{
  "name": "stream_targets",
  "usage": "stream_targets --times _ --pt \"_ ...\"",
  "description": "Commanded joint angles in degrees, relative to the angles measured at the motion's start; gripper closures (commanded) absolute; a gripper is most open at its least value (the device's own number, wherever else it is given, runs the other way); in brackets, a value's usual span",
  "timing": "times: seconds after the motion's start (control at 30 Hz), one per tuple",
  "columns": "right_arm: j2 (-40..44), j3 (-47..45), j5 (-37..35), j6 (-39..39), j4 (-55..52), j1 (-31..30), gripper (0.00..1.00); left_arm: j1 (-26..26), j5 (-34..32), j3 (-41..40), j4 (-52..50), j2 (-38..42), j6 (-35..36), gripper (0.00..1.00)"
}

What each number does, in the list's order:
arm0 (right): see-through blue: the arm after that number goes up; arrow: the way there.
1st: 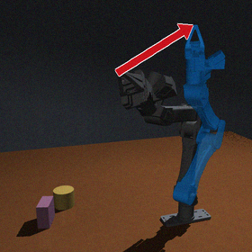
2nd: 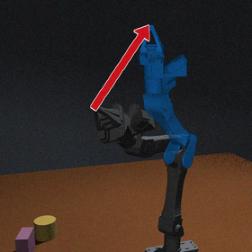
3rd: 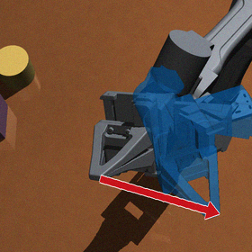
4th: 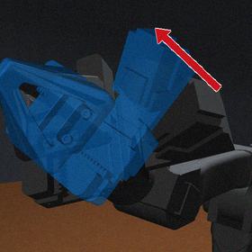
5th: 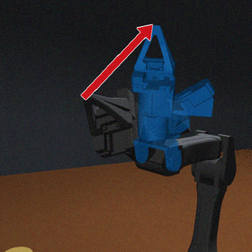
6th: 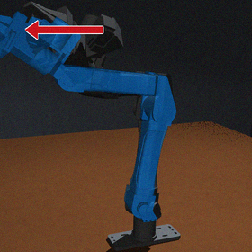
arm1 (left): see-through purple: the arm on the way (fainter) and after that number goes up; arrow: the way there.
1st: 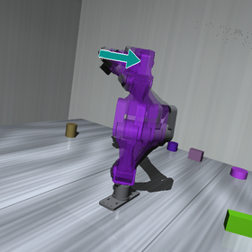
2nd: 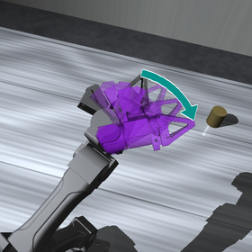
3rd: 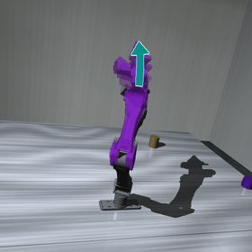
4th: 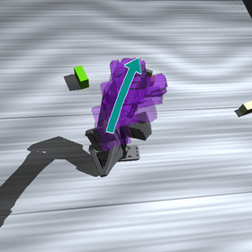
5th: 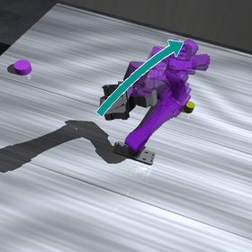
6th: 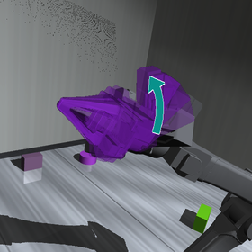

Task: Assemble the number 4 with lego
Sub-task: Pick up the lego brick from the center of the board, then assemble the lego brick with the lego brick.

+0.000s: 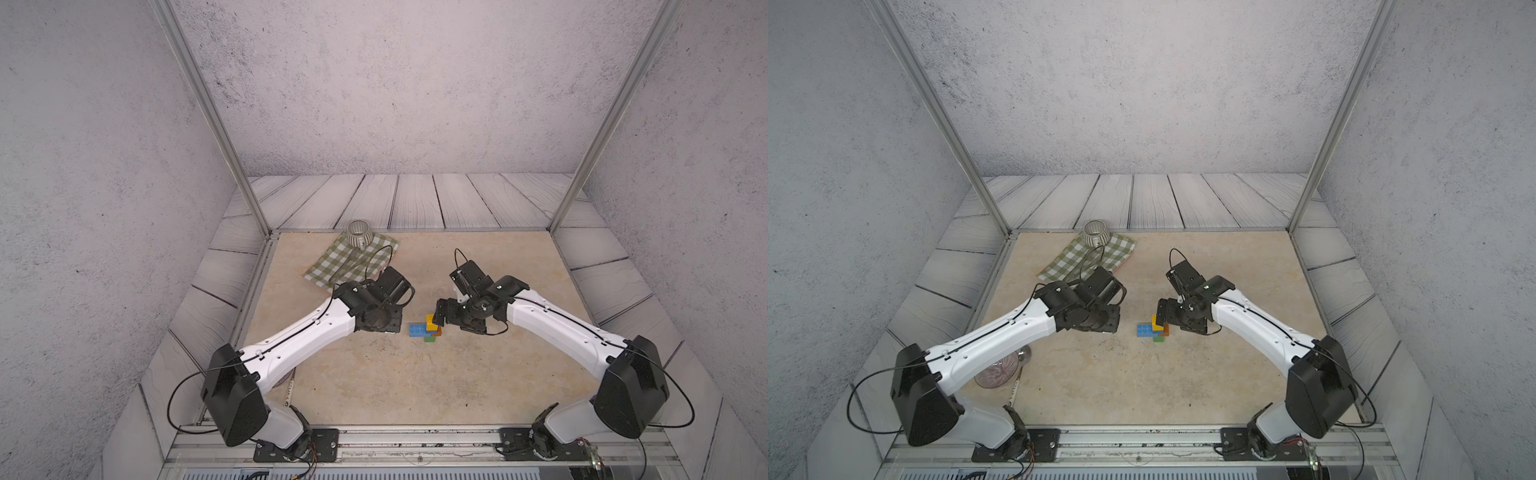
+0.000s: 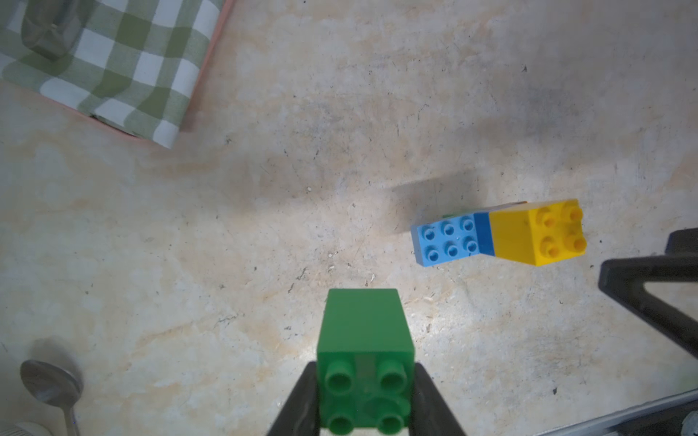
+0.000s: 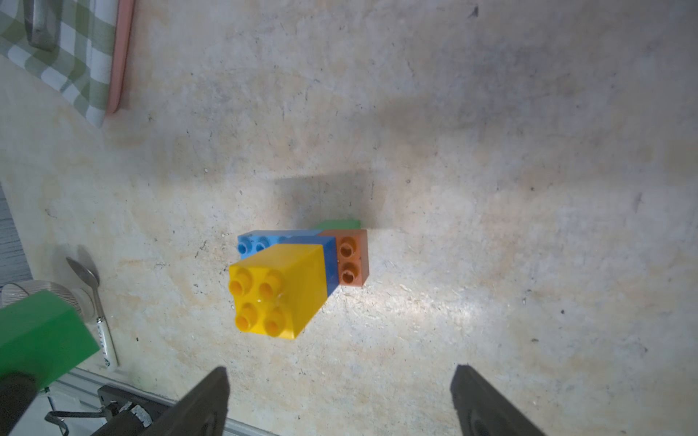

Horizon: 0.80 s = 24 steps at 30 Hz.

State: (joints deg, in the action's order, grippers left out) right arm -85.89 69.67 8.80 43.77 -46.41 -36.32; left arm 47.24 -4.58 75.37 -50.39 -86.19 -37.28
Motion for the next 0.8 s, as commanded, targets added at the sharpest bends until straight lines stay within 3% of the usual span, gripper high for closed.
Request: stream_targets --times 0.0,0.17,0.43,0.77 --pt "-1.58 2.61 2.06 -3.22 -0.27 0.86 0.14 -0.63 2.73 4.22 -1.67 -4.14 0.58 1.0" --pt "-3.98 4.51 3.53 -4.59 0.05 1.65 0.25 -1.1 6.83 8.57 -3.21 -9.92 -0.55 1.0" --pt "-6.86 6.77 5.83 -5.77 0.42 2.16 0.49 -1.15 8.31 10.54 -1.98 -12.51 -1.59 1.0" --pt "-8.03 6.28 7.66 -5.9 1.33 2.13 0.55 -0.84 10.29 10.86 -0.87 -13.95 -3.05 1.0"
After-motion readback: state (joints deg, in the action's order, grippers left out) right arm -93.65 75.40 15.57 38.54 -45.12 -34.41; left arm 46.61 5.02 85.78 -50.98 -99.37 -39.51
